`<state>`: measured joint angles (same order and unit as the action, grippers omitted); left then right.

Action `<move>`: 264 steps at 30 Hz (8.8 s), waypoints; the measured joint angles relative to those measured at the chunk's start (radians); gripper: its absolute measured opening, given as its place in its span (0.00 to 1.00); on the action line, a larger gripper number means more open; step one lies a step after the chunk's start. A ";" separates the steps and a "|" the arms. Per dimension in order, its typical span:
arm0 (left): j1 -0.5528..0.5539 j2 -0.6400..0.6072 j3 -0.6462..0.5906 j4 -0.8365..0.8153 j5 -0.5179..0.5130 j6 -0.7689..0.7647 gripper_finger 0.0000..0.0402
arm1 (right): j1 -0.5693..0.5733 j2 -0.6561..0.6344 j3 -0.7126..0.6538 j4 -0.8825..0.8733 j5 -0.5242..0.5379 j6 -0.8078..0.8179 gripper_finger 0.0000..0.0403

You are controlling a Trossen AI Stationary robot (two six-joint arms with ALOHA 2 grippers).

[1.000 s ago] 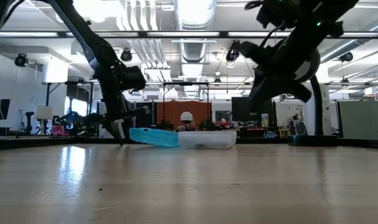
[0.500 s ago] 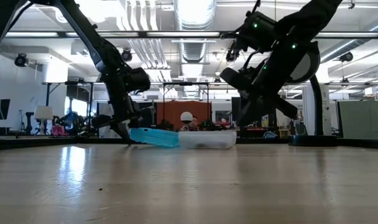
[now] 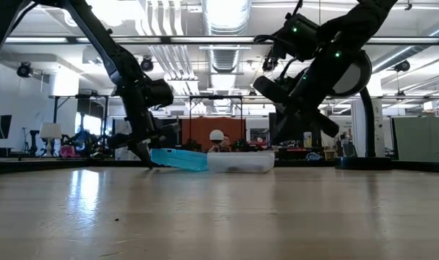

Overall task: Pick & place school supplies into a supply box
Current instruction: Close the blue supply box

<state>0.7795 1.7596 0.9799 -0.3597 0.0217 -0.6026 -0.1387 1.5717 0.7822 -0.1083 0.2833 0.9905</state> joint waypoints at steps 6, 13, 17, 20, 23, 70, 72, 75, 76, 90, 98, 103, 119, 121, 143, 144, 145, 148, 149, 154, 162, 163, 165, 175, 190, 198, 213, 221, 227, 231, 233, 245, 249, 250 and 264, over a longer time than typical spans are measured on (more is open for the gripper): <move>0.007 0.000 0.000 -0.002 0.027 0.024 0.19 | 0.000 0.069 0.000 0.134 -0.046 -0.029 0.02; 0.012 0.005 -0.004 0.003 0.028 0.078 0.19 | 0.000 0.110 0.000 0.161 -0.026 -0.025 0.02; 0.016 0.023 -0.006 0.015 0.055 0.086 0.19 | 0.000 0.108 0.000 0.138 -0.020 -0.026 0.02; 0.017 0.033 0.000 0.032 0.083 0.080 0.19 | -0.004 0.106 0.002 0.119 -0.018 -0.026 0.02; 0.016 0.032 0.009 0.051 0.092 0.079 0.19 | -0.009 0.109 0.003 0.108 -0.018 -0.034 0.02; 0.033 0.020 0.148 -0.162 -0.024 0.340 0.19 | -0.015 0.062 0.039 0.022 -0.024 -0.122 0.07; 0.039 0.019 0.130 -0.160 -0.024 0.339 0.19 | -0.023 0.051 0.060 0.026 -0.032 -0.122 0.10; 0.049 0.019 0.095 -0.156 -0.024 0.325 0.19 | -0.058 0.034 0.102 0.036 -0.084 -0.119 0.15; 0.051 0.019 0.083 -0.154 -0.024 0.311 0.19 | -0.077 0.034 0.118 0.039 -0.120 -0.117 0.16; 0.057 0.012 0.032 -0.069 0.029 0.224 0.19 | -0.182 0.288 0.337 -0.062 -0.284 -0.149 0.13; 0.057 0.016 0.030 -0.021 0.070 0.200 0.19 | -0.201 0.370 0.423 -0.188 -0.232 -0.250 0.13; 0.055 0.022 0.031 0.000 0.106 0.196 0.19 | -0.203 0.384 0.413 -0.189 -0.234 -0.251 0.13; 0.042 0.009 0.047 0.133 0.357 0.078 0.19 | -0.202 0.367 0.408 -0.215 -0.231 -0.288 0.13; 0.043 -0.012 0.051 0.134 0.359 0.078 0.19 | -0.202 0.367 0.406 -0.219 -0.231 -0.288 0.13; 0.032 -0.067 0.085 0.303 0.545 -0.073 0.19 | -0.202 0.366 0.403 -0.217 -0.227 -0.310 0.13; 0.031 -0.068 0.089 0.313 0.549 -0.081 0.19 | -0.203 0.366 0.403 -0.218 -0.227 -0.311 0.13; 0.031 -0.068 0.094 0.326 0.565 -0.086 0.19 | -0.203 0.366 0.403 -0.217 -0.227 -0.311 0.13; 0.031 -0.068 0.105 0.348 0.629 -0.111 0.19 | -0.203 0.366 0.403 -0.217 -0.227 -0.311 0.13; 0.031 -0.067 0.108 0.348 0.644 -0.115 0.19 | -0.203 0.366 0.403 -0.217 -0.227 -0.311 0.13; 0.030 -0.067 0.108 0.277 0.527 -0.046 0.19 | -0.203 0.366 0.403 -0.217 -0.220 -0.315 0.13; 0.037 -0.094 0.106 0.042 0.008 0.266 0.19 | -0.203 0.365 0.393 -0.215 -0.219 -0.315 0.13; 0.037 -0.090 0.103 0.009 -0.027 0.307 0.19 | -0.203 0.365 0.392 -0.214 -0.219 -0.315 0.13; 0.037 -0.075 0.090 -0.025 -0.016 0.368 0.19 | -0.203 0.365 0.391 -0.214 -0.219 -0.315 0.13; -0.083 0.017 -0.030 0.143 0.057 0.649 0.19 | -0.203 0.365 0.388 -0.215 -0.219 -0.314 0.13; -0.093 0.052 -0.038 0.327 0.117 0.654 0.19 | -0.202 0.365 0.376 -0.214 -0.220 -0.317 0.13; -0.092 0.004 -0.040 0.356 0.237 0.655 0.19 | -0.202 0.365 0.374 -0.225 -0.228 -0.335 0.13; -0.103 -0.042 -0.035 0.488 0.392 0.597 0.19 | -0.203 0.282 0.374 -0.257 -0.204 -0.403 0.13; -0.105 -0.042 0.016 0.491 0.407 0.596 0.19 | -0.202 0.213 0.374 -0.366 -0.150 -0.417 0.13; -0.111 -0.043 0.017 0.491 0.406 0.595 0.19 | -0.200 0.099 0.375 -0.453 -0.080 -0.472 0.13; -0.129 -0.042 0.017 0.492 0.406 0.595 0.19 | -0.187 0.022 0.360 -0.586 -0.031 -0.486 0.13; -0.136 -0.042 0.017 0.494 0.406 0.595 0.19 | -0.168 -0.012 0.320 -0.623 -0.015 -0.476 0.13; -0.147 -0.042 0.018 0.498 0.404 0.593 0.19 | -0.004 -0.126 0.045 -0.606 0.063 -0.284 0.13; -0.148 -0.042 0.033 0.500 0.404 0.586 0.19 | -0.003 -0.063 -0.002 -0.542 0.127 -0.282 0.13; -0.149 -0.042 0.038 0.503 0.404 0.586 0.19 | -0.003 -0.046 -0.003 -0.538 0.182 -0.282 0.13; -0.169 -0.015 0.056 0.519 0.402 0.576 0.19 | -0.055 0.129 -0.001 -0.385 0.349 -0.367 0.13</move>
<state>0.6108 1.7443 1.0359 0.1589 0.4236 -0.0264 -0.1941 1.7008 0.7811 -0.4932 0.6319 0.6235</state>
